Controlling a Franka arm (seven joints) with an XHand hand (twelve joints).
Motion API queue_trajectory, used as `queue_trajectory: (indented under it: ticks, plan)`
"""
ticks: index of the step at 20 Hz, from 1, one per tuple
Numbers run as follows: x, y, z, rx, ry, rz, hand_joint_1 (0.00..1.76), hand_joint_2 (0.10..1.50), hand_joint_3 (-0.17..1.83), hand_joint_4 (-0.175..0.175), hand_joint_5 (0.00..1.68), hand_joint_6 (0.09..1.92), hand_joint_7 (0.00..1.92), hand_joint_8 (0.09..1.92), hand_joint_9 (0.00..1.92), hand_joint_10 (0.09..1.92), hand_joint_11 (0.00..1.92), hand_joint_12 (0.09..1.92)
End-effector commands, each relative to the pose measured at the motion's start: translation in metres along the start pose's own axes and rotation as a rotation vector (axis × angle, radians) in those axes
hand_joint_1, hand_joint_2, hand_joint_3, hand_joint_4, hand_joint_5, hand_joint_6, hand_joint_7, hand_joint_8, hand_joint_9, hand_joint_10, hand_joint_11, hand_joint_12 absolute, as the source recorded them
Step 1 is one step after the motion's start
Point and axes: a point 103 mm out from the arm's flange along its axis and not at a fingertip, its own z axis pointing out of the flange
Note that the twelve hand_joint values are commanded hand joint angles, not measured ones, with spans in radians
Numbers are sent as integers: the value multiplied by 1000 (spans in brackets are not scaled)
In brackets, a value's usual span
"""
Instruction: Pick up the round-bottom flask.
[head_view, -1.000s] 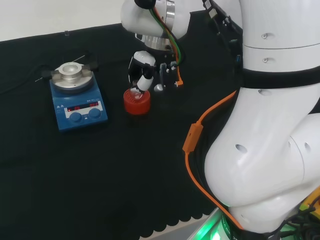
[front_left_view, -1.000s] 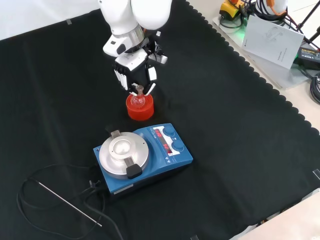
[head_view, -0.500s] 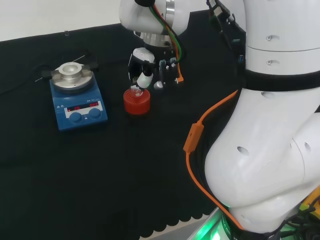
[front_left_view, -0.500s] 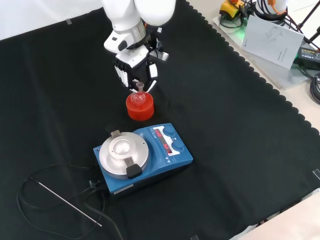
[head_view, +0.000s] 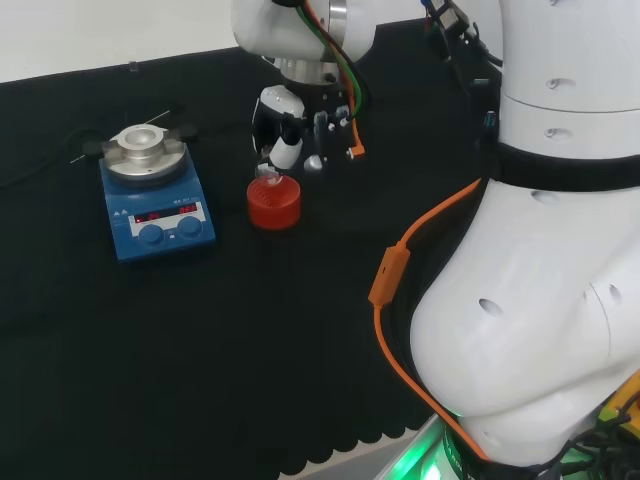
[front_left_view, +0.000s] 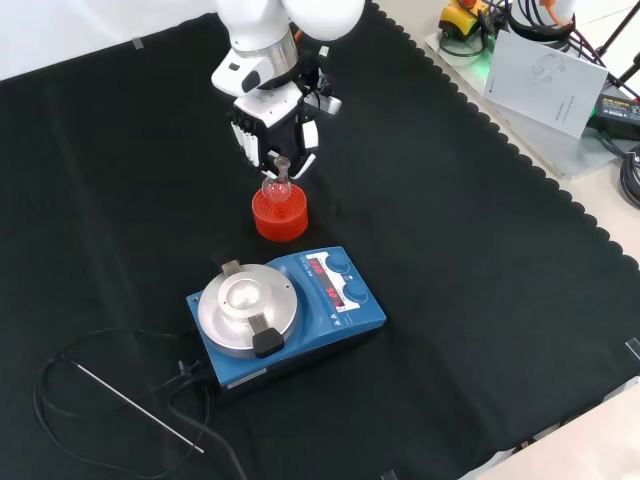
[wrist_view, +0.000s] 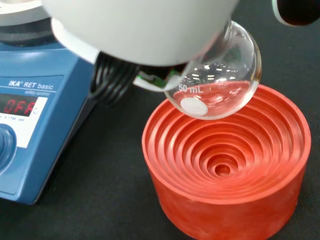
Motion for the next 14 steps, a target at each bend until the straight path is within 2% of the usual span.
queue_trajectory:
  ticks: [1,14]
  plan:
    - [5,-1,-6,-2,-12,-3,1341,404,1079,-175,1263,758,1449,744,1756,382,1515,724]
    - [23,1,-28,2,-47,-16,1341,402,1082,-175,1261,762,1451,744,1754,381,1518,716]
